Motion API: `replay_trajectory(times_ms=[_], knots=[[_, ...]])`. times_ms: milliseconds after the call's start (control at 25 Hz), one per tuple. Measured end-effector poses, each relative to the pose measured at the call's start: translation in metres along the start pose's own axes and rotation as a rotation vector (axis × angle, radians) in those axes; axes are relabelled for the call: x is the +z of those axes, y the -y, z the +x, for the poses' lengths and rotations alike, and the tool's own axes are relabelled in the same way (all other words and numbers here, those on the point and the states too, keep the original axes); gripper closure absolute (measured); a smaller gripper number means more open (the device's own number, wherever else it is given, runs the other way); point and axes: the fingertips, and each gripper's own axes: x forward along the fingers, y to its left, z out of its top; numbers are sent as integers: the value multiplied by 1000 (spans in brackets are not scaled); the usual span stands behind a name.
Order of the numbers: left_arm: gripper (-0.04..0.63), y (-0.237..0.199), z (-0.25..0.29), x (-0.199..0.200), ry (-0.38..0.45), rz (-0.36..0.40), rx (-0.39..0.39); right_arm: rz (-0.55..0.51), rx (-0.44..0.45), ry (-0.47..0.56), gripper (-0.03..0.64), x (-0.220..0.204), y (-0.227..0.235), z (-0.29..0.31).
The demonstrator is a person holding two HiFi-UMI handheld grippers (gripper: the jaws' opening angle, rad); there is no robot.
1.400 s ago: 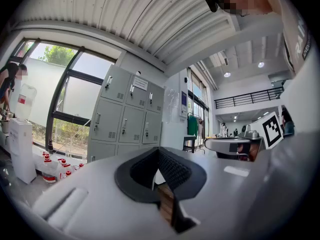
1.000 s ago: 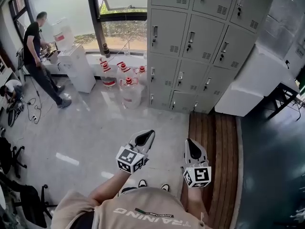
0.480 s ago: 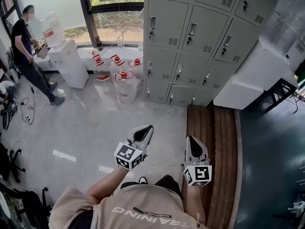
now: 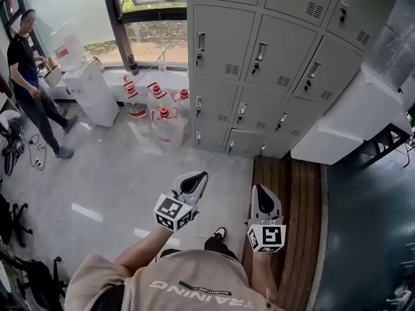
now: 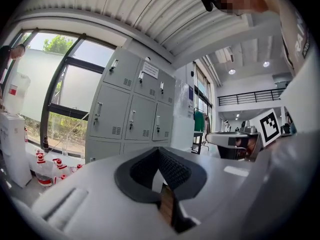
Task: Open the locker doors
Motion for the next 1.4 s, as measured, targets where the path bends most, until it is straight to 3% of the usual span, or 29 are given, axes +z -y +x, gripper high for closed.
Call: replay_trajectory(times_ms=[360,800,1400], knots=[[589,-22,108,22,21,-6,59,4,94,6,607,-1,87,79],[589,-90,186,19,-1,-13,85,24,165,-13,607,-14,117,184],[589,-217,293,49,-15,20,-60,73,6,-8,607,4,160,333]])
